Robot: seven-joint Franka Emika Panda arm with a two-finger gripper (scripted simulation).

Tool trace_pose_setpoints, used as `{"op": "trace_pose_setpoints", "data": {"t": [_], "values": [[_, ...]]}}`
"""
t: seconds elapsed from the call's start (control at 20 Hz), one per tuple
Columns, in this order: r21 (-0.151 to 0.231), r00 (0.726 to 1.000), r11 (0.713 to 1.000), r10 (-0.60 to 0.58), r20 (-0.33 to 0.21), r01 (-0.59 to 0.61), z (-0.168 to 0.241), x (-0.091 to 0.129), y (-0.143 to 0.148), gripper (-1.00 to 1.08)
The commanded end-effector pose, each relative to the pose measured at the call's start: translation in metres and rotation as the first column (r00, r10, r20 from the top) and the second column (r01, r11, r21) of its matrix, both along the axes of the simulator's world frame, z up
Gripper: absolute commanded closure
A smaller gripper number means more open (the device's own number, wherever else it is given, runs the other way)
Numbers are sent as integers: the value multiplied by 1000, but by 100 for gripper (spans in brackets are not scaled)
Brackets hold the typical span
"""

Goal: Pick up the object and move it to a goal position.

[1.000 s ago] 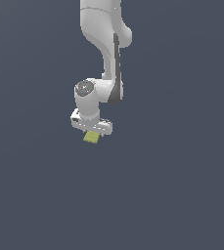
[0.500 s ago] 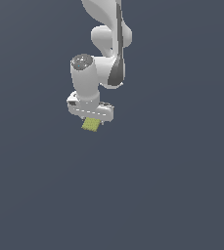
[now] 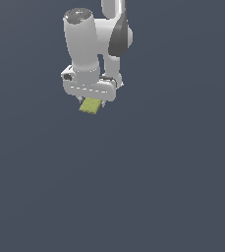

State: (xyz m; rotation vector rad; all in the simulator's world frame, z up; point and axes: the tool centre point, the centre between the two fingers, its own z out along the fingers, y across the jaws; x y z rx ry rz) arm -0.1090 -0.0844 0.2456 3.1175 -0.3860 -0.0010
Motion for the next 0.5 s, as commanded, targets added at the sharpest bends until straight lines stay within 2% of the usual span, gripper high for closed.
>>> {"op": "trace_pose_setpoints", "data": {"t": [0.0,0.45], "values": [[0,1000,1000,0,0,0,27,-4,1,108],[0,1000,1000,0,0,0,117,-14,7,108]]}}
